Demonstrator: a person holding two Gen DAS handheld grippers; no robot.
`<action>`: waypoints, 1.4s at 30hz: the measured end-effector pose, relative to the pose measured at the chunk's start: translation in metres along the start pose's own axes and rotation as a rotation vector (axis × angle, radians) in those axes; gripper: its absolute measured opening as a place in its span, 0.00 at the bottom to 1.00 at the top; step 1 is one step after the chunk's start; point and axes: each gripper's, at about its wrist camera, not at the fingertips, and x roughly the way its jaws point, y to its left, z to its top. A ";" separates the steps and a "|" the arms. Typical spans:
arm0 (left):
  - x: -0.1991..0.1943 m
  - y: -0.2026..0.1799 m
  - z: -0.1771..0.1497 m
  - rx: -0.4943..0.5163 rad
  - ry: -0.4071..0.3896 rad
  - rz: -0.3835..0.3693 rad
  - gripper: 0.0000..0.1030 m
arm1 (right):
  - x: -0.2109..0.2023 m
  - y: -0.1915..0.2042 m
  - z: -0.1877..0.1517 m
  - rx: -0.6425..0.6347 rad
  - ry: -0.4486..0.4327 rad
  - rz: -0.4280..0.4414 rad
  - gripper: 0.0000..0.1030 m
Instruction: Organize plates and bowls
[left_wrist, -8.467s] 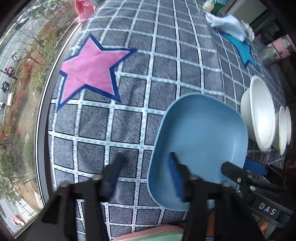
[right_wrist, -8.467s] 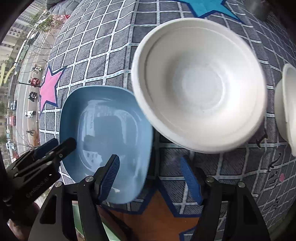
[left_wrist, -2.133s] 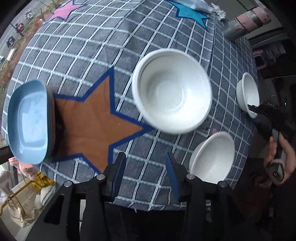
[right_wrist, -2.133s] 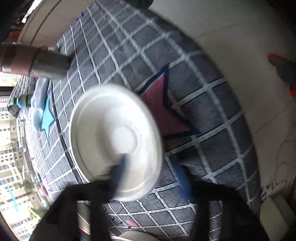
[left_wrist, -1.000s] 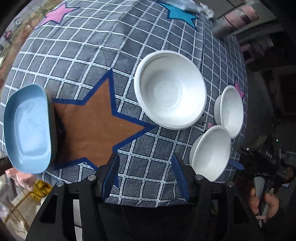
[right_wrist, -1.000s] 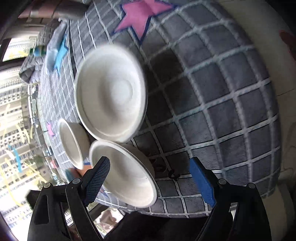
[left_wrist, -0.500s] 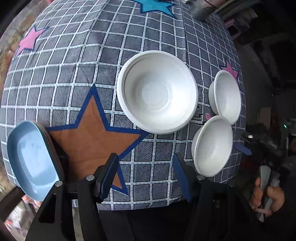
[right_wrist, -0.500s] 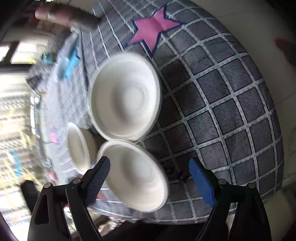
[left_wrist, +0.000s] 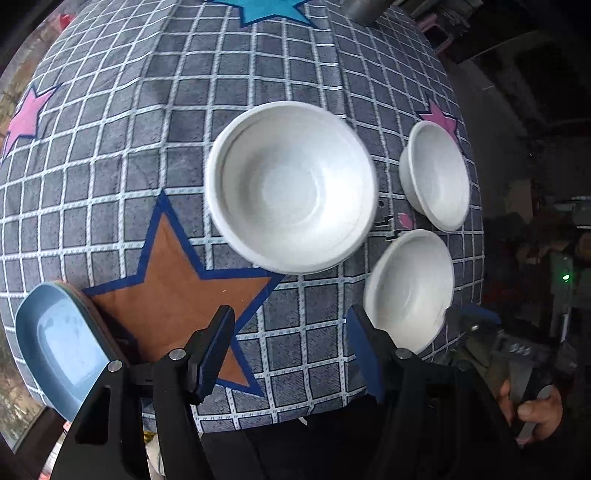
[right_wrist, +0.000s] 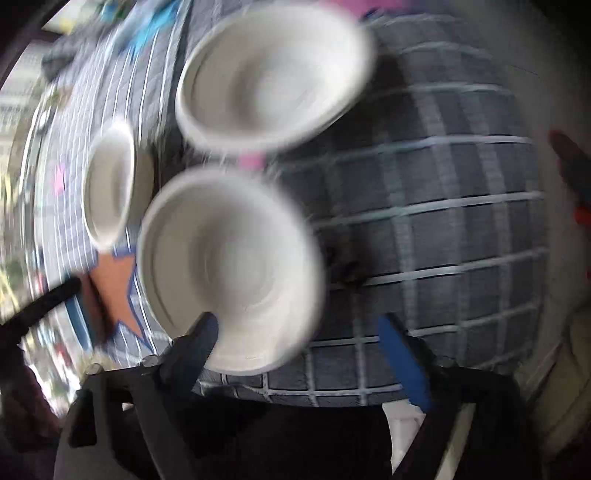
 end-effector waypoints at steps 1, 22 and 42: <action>0.000 -0.002 0.001 0.008 -0.002 -0.007 0.65 | -0.008 -0.012 -0.005 0.020 -0.011 0.017 0.88; -0.018 0.009 0.000 0.033 -0.062 0.034 0.66 | -0.044 0.009 -0.036 0.099 -0.162 -0.171 0.88; -0.027 0.003 0.001 0.038 -0.071 0.063 0.66 | -0.046 0.009 -0.035 0.121 -0.172 -0.150 0.88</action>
